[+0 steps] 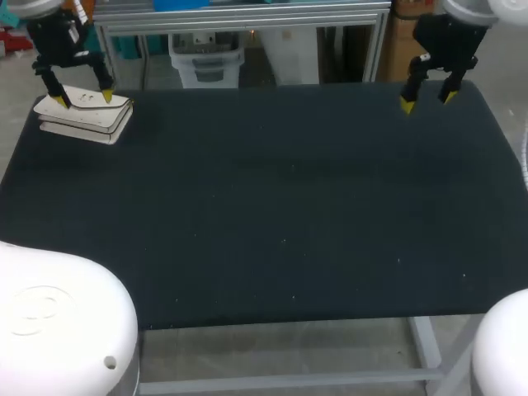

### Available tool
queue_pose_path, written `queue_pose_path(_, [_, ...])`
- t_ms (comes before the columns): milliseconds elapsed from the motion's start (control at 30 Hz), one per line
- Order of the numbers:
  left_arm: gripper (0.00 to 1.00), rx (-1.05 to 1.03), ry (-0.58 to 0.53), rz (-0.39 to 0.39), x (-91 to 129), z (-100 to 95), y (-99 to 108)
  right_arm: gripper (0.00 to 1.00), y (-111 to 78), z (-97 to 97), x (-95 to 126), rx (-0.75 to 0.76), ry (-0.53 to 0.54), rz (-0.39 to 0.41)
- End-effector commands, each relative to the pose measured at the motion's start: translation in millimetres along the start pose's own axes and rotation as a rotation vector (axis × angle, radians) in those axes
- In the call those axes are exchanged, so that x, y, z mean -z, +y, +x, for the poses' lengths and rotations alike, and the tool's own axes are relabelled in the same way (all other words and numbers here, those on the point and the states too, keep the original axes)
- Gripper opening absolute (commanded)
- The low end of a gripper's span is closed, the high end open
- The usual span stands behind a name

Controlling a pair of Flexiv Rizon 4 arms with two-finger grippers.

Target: Pick up the bag, open it, inspect its contents, close it, and place it on the opposite side

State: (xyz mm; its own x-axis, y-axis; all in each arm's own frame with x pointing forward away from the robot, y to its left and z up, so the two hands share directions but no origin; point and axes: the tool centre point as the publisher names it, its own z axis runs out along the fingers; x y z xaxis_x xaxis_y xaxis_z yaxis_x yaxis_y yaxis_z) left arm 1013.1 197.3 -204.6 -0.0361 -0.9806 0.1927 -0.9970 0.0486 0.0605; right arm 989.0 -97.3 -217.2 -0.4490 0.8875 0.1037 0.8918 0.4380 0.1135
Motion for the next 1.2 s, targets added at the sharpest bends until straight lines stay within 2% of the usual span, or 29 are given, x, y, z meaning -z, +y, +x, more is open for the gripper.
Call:
queue_pose_path(33, [1.00,-0.023,0.133,-0.057,3,-26.2,-15,1.00,-9.8,10.6,-14,0.324,0.025,-0.158])
queue_pose_path(267, [1.00,-0.026,0.140,-0.041,3,-51.3,-32,1.00,-13.3,30.9,-28,0.519,0.038,-0.208])
queue_pose_path(400, [1.00,-0.030,0.151,-0.018,4,-60.9,-39,1.00,-18.2,38.6,-32,0.593,0.032,-0.232])
queue_pose_path(567, [1.00,-0.033,0.175,0.028,5,-75.0,-47,1.00,-27.8,43.6,-38,0.655,0.075,-0.267])
queue_pose_path(633, [1.00,-0.093,0.224,0.068,9,-80.1,-45,1.00,-32.3,45.9,-43,0.683,0.120,-0.221])
queue_pose_path(1200, [1.00,-0.093,0.224,0.068,9,-80.1,-45,1.00,-32.3,45.9,-43,0.683,0.120,-0.221])
